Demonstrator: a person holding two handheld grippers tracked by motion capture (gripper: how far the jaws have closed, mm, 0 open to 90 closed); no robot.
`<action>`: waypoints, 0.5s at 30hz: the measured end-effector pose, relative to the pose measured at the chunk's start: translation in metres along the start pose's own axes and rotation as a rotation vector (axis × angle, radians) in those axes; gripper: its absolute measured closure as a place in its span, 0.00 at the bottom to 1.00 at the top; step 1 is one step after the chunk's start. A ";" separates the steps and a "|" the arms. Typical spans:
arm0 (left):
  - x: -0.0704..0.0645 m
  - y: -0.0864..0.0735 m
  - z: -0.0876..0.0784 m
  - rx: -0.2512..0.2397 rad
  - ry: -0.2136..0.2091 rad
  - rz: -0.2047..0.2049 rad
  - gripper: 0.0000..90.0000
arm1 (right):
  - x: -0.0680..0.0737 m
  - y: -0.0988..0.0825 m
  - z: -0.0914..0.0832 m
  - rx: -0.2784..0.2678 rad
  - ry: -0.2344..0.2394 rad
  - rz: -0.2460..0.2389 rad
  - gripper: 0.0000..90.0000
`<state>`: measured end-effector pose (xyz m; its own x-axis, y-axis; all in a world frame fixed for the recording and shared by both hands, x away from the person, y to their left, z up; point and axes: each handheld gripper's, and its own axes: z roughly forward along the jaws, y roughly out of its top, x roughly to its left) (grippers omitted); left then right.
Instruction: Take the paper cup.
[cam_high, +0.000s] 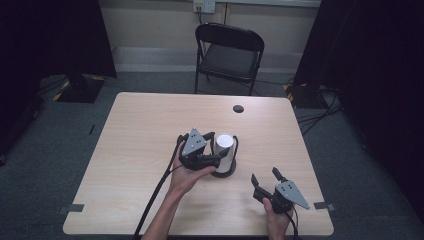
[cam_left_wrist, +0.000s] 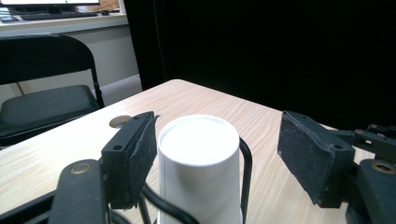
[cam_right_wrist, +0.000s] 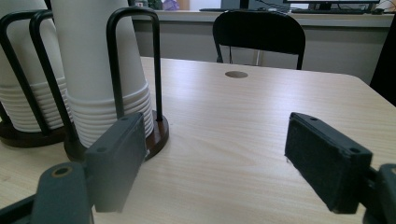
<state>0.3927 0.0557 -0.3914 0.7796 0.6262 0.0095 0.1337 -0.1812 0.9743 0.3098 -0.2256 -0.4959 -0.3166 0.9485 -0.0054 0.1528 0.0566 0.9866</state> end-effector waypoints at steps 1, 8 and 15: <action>0.000 0.001 0.003 0.005 0.001 0.001 0.31 | 0.000 0.000 0.000 0.000 -0.001 -0.001 0.22; 0.003 0.004 0.019 0.038 0.001 -0.005 0.30 | 0.000 0.000 0.000 -0.001 0.004 0.000 0.22; 0.005 -0.001 0.029 0.057 0.022 -0.009 0.31 | 0.000 0.000 0.000 -0.001 0.008 0.000 0.23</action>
<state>0.4142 0.0374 -0.3990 0.7645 0.6446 0.0066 0.1758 -0.2183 0.9599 0.3096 -0.2258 -0.4959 -0.3238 0.9461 -0.0041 0.1517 0.0562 0.9868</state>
